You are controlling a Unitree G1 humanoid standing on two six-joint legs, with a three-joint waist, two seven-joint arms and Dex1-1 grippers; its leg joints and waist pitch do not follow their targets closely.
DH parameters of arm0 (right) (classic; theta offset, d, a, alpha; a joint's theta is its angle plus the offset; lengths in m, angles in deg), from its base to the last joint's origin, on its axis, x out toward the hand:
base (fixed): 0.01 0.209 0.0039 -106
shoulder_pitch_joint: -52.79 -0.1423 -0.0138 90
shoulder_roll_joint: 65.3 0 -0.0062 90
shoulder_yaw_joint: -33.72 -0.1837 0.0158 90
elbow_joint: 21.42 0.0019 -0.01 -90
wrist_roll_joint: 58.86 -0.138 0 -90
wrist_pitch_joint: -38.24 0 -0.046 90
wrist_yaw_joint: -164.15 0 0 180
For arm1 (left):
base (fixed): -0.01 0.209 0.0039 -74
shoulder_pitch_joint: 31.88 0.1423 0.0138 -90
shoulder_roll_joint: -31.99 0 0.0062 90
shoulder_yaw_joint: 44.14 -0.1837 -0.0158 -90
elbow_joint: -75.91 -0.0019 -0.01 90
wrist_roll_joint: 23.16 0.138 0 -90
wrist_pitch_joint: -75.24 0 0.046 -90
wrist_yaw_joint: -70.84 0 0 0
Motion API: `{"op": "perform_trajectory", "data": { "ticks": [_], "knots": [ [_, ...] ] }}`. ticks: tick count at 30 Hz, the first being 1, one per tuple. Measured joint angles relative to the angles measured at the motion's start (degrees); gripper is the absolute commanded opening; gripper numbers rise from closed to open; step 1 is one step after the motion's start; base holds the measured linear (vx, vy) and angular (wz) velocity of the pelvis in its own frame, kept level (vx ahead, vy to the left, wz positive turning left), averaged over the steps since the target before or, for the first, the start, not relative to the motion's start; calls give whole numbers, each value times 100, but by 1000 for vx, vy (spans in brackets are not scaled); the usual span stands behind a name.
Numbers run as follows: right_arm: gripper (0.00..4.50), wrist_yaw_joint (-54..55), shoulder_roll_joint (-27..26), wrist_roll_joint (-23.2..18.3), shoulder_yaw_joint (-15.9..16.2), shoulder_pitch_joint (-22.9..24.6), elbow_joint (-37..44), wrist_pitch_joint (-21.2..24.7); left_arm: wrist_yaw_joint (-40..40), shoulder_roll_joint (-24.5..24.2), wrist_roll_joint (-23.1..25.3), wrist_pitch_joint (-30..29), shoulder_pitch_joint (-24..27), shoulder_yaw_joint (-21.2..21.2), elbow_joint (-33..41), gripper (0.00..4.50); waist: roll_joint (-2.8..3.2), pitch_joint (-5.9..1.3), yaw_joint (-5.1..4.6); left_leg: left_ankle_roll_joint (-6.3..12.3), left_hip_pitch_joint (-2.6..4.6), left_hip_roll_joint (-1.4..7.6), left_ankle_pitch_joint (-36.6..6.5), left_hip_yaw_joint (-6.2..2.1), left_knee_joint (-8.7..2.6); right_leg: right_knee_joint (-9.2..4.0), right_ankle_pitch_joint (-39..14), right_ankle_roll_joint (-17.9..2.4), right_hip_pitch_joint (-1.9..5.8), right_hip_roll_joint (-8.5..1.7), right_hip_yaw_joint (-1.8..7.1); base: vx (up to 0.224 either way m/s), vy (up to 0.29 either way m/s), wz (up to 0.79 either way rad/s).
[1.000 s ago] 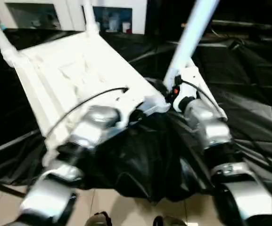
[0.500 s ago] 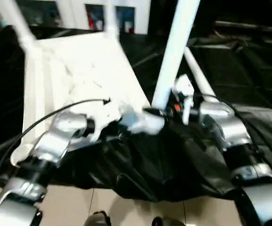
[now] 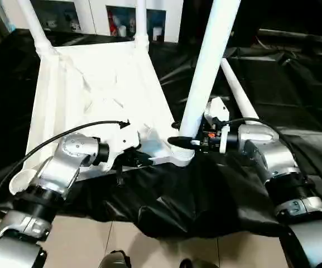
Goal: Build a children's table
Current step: Rotate leg to tighten
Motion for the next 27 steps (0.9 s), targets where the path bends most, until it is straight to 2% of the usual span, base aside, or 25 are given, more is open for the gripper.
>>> {"op": "perform_trajectory", "data": {
  "ticks": [3, 7, 12, 17, 22, 27],
  "knots": [
    [189, 1064, -256, 122, -237, -108, -268, -15, 536, 322, 130, -307, -292, 29, -349, 0, -9, 2, -21, -35, 9, 0, 23, 0, -25, 0, 4, -3, -1, 0, 2, -60, -7, 0],
    [189, 2233, -532, 239, -387, -241, -551, -16, 1131, 702, 215, -651, -593, 43, -720, 0, -26, -1, -19, -37, 25, 0, 25, -1, -37, -8, 2, 29, 0, 0, 2, -15, -1, 0],
    [189, 4229, -1053, 346, -853, -699, -1249, 2, 2116, 1449, 407, -1025, -1126, 122, -1478, 0, -33, -16, -8, -39, 41, -3, 26, -1, -59, -45, 4, 33, 12, 0, 0, 0, 0, 0],
    [189, 4927, -1176, 406, -961, -880, -1526, -4, 2479, 1755, 447, -1019, -1315, 141, -1878, 0, -61, -83, 49, -38, 41, -8, 26, 1, -56, -65, 51, 9, 24, 0, 5, 0, 0, 0],
    [189, 5111, -1257, 486, -994, -923, -1619, -21, 2500, 1790, 452, -970, -1345, 142, -2030, 0, -28, -151, 54, -39, 41, -7, 26, 1, -60, -63, 55, 11, 24, 0, 4, 0, 0, 0],
    [189, 5158, -1279, 535, -1030, -1004, -1773, -109, 2500, 1799, 456, -885, -1418, 151, -2195, 0, -19, -157, 55, -39, 41, -7, 26, 1, -70, -65, 46, 38, 17, 0, 2, 0, 0, 0]
  ]
}}
